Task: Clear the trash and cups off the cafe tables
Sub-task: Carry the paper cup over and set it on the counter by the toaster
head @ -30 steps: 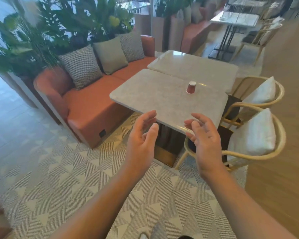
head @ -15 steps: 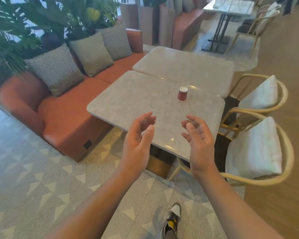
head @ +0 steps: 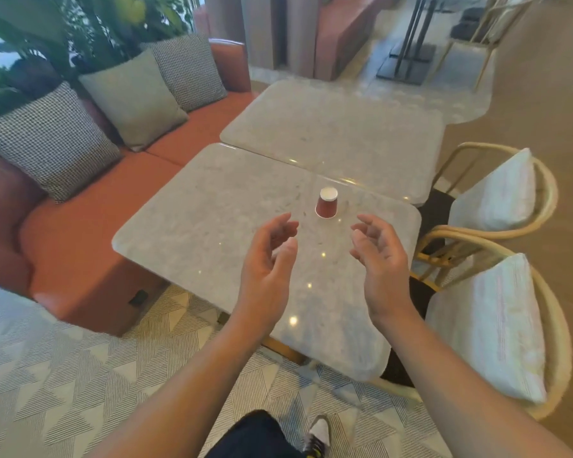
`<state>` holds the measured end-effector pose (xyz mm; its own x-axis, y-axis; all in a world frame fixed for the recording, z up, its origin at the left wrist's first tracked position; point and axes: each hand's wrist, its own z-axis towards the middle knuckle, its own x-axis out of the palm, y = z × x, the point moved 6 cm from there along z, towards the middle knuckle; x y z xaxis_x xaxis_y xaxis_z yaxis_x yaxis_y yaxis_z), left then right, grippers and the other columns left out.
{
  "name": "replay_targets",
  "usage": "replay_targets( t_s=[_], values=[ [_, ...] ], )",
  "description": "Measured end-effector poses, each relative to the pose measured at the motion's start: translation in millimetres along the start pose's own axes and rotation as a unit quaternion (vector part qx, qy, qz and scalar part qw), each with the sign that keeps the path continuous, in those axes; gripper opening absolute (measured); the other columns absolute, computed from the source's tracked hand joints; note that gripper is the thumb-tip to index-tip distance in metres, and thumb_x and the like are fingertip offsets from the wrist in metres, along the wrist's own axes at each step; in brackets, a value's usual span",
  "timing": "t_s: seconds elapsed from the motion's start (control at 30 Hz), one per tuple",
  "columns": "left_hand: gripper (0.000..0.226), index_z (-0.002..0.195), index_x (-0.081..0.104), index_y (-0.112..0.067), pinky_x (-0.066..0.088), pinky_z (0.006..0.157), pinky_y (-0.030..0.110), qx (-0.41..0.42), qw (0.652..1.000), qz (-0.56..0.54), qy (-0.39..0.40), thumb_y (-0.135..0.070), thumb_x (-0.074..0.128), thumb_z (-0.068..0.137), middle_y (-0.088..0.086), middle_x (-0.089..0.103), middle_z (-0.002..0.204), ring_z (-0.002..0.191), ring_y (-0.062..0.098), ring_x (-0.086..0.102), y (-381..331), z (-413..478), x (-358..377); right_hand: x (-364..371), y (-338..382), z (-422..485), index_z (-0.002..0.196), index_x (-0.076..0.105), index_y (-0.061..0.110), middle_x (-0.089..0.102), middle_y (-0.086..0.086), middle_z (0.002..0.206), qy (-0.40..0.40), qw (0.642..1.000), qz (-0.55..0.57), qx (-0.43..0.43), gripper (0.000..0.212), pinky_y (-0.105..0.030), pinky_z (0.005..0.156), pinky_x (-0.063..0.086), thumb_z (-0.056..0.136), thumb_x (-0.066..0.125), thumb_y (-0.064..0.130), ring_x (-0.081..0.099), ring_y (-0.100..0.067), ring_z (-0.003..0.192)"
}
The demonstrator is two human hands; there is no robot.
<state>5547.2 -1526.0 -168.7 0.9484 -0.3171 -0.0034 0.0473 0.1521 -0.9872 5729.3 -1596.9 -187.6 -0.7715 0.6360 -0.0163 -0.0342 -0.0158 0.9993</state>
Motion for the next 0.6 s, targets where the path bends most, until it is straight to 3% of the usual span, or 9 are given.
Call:
replay_targets(
  t_s=[0.2,0.3,0.43,0.6],
  values=[
    [0.035,0.135,0.059,-0.027,0.055,0.103,0.034,-0.027,1.000,-0.004,0.009,-0.025,0.053,0.101,-0.010,0.069,0.125,0.121,0.007,0.065,32.6,68.1,11.6,13.8,-29.7,73.8,0.131,0.062,0.036,0.064,0.011,0.125,-0.013,0.999,-0.034,0.026,0.029,-0.036,0.108,0.051,0.102,0.067,0.034,0.061,0.004,0.111],
    [0.030,0.130,0.059,-0.034,0.056,0.098,0.028,-0.044,0.999,-0.011,0.020,-0.026,0.050,0.102,-0.019,0.072,0.118,0.116,0.002,0.066,56.4,107.2,15.3,22.9,-51.4,113.2,0.138,0.059,0.033,0.061,0.008,0.133,-0.025,0.997,-0.062,0.047,0.039,-0.028,0.101,0.049,0.101,0.070,0.036,0.059,-0.005,0.121],
    [0.030,0.129,0.058,-0.041,0.055,0.103,0.035,-0.080,0.996,0.001,0.044,-0.033,0.049,0.102,-0.023,0.071,0.121,0.120,0.004,0.065,96.1,160.7,17.3,37.5,-90.4,173.3,0.141,0.054,0.035,0.054,0.006,0.144,-0.047,0.990,-0.107,0.078,0.049,-0.018,0.092,0.043,0.097,0.076,0.035,0.054,-0.012,0.128],
    [0.031,0.126,0.060,-0.052,0.054,0.104,0.037,-0.115,0.991,0.007,0.074,-0.050,0.051,0.096,-0.021,0.069,0.125,0.125,0.006,0.063,135.1,214.6,15.8,63.1,-148.2,241.6,0.152,0.044,0.028,0.040,0.009,0.145,-0.043,0.976,-0.170,0.130,0.071,-0.025,0.109,0.037,0.092,0.081,0.031,0.045,-0.009,0.131]
  ],
)
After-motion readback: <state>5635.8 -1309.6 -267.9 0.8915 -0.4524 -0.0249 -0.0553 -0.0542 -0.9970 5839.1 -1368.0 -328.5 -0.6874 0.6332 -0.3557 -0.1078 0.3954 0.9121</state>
